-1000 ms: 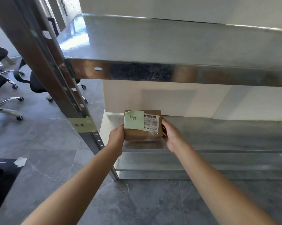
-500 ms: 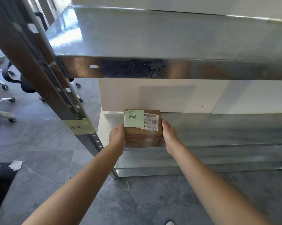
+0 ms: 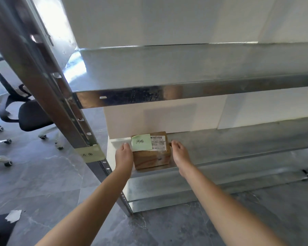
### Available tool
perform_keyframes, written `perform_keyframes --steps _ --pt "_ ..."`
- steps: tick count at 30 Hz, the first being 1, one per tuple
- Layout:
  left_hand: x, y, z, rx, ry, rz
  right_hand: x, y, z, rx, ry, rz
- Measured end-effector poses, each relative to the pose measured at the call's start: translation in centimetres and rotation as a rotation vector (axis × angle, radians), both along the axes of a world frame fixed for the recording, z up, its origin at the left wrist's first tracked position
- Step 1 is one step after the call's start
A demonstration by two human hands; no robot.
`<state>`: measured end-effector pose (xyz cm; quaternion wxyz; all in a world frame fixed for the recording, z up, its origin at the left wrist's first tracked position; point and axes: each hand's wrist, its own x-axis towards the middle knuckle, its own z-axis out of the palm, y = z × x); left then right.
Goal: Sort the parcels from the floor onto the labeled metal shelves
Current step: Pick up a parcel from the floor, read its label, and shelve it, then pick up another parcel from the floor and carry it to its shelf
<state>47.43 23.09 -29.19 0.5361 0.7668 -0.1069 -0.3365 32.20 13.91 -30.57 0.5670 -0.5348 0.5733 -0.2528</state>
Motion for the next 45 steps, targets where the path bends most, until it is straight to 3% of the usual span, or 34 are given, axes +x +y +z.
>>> perform_keyframes --steps 4,11,20,30,37,45 --pt "-1.5 -0.3 2.5 -0.11 -0.175 -0.112 -1.8 0.5 1.8 -0.097 0.056 0.012" --pt "-8.3 -2.2 5.3 -0.173 -0.505 -0.541 -7.3 0.2 4.3 -0.3 0.068 -0.05" --pt "-21.7 -7.5 6.3 -0.227 -1.013 -1.081 -23.5 -1.5 6.2 -0.549 0.465 -0.278" --pt "-42.5 -12.3 8.2 -0.544 -1.083 -1.281 -43.3 -1.2 8.4 -0.565 0.652 -0.513" --pt "-56.7 -12.4 7.5 -0.61 -1.006 -1.443 -57.7 1.0 7.3 -0.4 0.602 -0.681" --pt "-69.0 -10.6 5.8 -0.698 -0.966 -1.618 -69.0 6.6 6.7 -0.305 0.689 -0.842"
